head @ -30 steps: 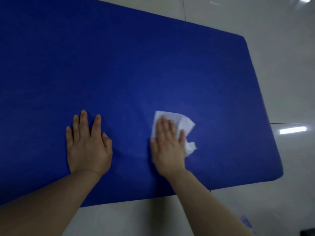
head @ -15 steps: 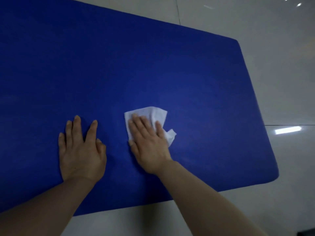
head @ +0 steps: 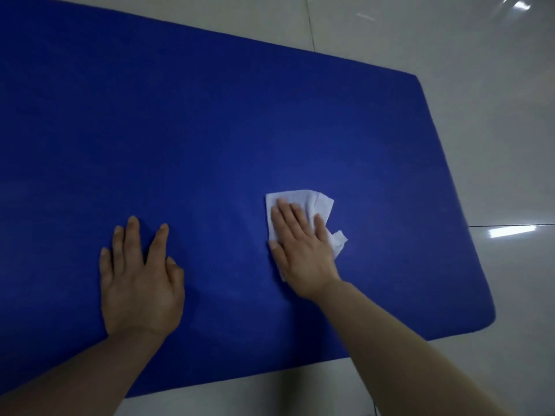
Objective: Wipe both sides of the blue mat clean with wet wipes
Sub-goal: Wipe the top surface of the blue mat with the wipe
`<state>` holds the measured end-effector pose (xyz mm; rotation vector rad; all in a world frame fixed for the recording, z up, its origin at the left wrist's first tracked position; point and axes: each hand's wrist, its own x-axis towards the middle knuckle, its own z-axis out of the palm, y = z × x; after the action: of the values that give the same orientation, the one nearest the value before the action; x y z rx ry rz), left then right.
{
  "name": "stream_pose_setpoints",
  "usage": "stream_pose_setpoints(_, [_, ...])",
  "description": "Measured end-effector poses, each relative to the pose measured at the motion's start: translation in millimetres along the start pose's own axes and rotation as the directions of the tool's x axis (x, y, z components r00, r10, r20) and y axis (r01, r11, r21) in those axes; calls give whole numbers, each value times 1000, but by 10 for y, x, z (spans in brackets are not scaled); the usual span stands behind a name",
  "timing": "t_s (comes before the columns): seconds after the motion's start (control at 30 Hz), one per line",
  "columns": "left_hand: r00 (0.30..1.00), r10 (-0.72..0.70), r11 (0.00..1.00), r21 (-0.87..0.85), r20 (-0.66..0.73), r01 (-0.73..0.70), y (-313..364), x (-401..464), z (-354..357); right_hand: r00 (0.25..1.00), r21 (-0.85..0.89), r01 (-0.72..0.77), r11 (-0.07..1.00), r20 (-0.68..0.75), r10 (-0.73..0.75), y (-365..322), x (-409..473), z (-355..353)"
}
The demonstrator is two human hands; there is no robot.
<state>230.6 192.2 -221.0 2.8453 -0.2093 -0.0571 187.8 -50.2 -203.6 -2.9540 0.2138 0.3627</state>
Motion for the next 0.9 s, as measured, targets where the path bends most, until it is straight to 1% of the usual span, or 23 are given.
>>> stream_pose_setpoints(0.03, [1000, 0, 1000, -6, 1, 0, 0, -1, -5, 1000, 6, 16, 1000, 8, -16, 87, -12, -19])
stream_pose_setpoints(0.07, [1000, -1, 1000, -10, 2, 1, 0, -3, -6, 999, 15, -44, 999, -1, 44, 243, -11, -49])
stream_pose_setpoints(0.1, [1000, -1, 1000, -12, 2, 1, -3, -3, -6, 989, 8, -145, 989, -24, 145, 433, -15, -73])
stream_pose_setpoints(0.13, [1000, 2, 1000, -9, 2, -2, -3, -3, -5, 962, 3, -271, 963, -33, 271, 630, -24, -92])
stream_pose_setpoints(0.2, [1000, 2, 1000, -6, 4, -2, 1, -1, -2, 860, 50, -509, 859, 1, 510, 937, -43, -164])
stream_pose_setpoints(0.23, [1000, -1, 1000, -6, 6, 1, -2, 0, 0, 813, 82, -581, 810, 14, 582, 990, -32, -177])
stream_pose_setpoints(0.27, [1000, -3, 1000, -5, 9, 4, -8, 1, 2, 784, 90, -620, 779, 19, 621, 972, -1, -167])
stream_pose_setpoints(0.3, [1000, -4, 1000, -5, 11, 4, -12, 1, 3, 785, 76, -618, 782, 2, 620, 891, 43, -141])
stream_pose_setpoints(0.33, [1000, -4, 1000, -9, 14, 4, -12, -3, 4, 821, 54, -568, 822, -38, 570, 754, 84, -104])
stream_pose_setpoints(0.37, [1000, -4, 1000, -12, 14, 4, -8, -6, 2, 880, 38, -465, 884, -86, 467, 565, 112, -62])
stream_pose_setpoints(0.4, [1000, -3, 1000, -13, 16, 3, -2, -4, -2, 937, 21, -330, 944, -115, 330, 337, 127, -22])
stream_pose_setpoints(0.43, [1000, -4, 1000, -11, 20, 4, 3, -2, -8, 976, 5, -181, 983, -119, 181, 110, 122, 0])
stream_pose_setpoints(0.47, [1000, -5, 1000, -7, 27, 5, 5, -2, -14, 993, -20, -33, 999, -111, 30, -57, 113, 41])
stream_pose_setpoints(0.5, [999, -5, 1000, -4, 34, 5, 4, 2, -18, 993, -43, 75, 996, -87, -78, -145, 103, 60])
stream_pose_setpoints(0.53, [999, -3, 1000, -3, 41, 3, 5, 4, -23, 990, -47, 121, 992, -74, -124, -144, 111, 50])
stream_pose_setpoints(0.57, [999, 1, 1000, -5, 46, 0, 7, 7, -27, 993, -40, 94, 995, -73, -96, -62, 137, 9])
stream_pose_setpoints(0.63, [998, 6, 1000, -6, 56, -6, 13, 6, -31, 992, -21, -82, 996, -101, 80, 229, 204, -53])
stream_pose_setpoints(0.67, [998, 6, 1000, -2, 64, -6, 15, 3, -38, 981, -4, -177, 984, -82, 176, 370, 234, -75])
stream_pose_setpoints(0.7, [997, 7, 1000, 0, 71, -7, 10, 2, -45, 971, 14, -232, 973, -47, 232, 456, 251, -90])
stream_pose_setpoints(0.77, [997, 46, 999, -9, 64, -45, 21, 23, -45, 969, 6, -248, 969, -21, 248, 479, 254, -128])
stream_pose_setpoints(0.83, [989, 134, 990, -49, 59, -131, 126, 100, -24, 969, 3, -248, 969, -6, 248, 436, 245, -127])
stream_pose_setpoints(0.9, [973, 221, 971, -106, 66, -213, 385, 279, -15, 968, 15, -250, 968, -17, 250, 439, 249, -132])
